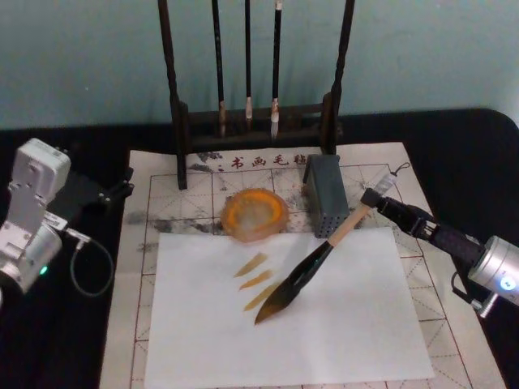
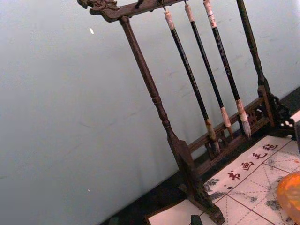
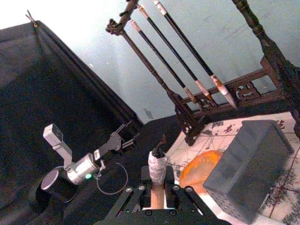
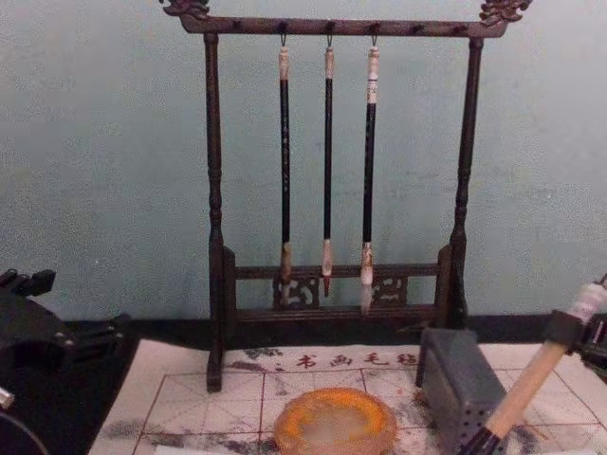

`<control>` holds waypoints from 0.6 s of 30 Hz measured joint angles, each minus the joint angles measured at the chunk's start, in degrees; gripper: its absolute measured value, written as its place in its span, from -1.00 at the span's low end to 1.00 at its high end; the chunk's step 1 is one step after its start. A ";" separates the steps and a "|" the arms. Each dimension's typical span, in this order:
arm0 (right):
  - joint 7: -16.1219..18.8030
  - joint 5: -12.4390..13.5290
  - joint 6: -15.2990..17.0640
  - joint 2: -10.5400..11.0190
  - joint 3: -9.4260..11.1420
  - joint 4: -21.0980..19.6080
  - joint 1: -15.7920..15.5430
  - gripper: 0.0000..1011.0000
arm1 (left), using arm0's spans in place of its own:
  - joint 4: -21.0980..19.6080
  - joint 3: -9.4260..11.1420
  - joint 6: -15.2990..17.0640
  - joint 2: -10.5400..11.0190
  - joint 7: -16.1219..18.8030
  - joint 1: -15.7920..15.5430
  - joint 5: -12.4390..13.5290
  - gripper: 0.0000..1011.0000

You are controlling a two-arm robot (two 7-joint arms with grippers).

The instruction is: Pick up the brush from the inkstone, write on the paper, then place the brush back to its original position.

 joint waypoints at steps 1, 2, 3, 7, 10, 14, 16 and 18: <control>0.03 -0.08 -0.01 -0.06 -0.05 0.05 0.09 -0.63 | 0.00 0.00 0.00 0.00 0.00 0.00 0.00 0.98; 0.05 -0.21 -0.02 -0.10 -0.10 0.09 0.15 -0.63 | 0.00 0.00 0.00 0.00 0.00 0.00 0.00 0.98; 0.10 -0.40 -0.04 -0.23 -0.21 0.25 0.33 -0.63 | 0.00 0.00 0.00 0.00 0.00 0.00 0.00 0.98; 0.22 -0.80 -0.10 -0.49 -0.43 0.52 0.67 -0.63 | 0.00 0.00 0.00 0.00 0.00 0.00 0.00 0.98; 0.22 -1.17 -0.15 -0.68 -0.58 0.69 0.94 -0.63 | 0.00 0.00 0.00 0.00 0.00 0.00 0.00 0.98; 0.22 -1.55 -0.19 -0.89 -0.70 0.88 1.20 -0.63 | 0.00 0.00 0.00 0.00 0.00 0.01 0.00 0.98; 0.22 -1.77 -0.20 -0.97 -0.77 1.01 1.32 -0.63 | 0.00 0.00 0.00 0.00 0.00 0.00 0.00 0.98; 0.19 -1.94 -0.20 -0.99 -0.79 1.08 1.41 -0.63 | 0.00 0.00 0.00 0.00 0.00 0.01 0.00 0.98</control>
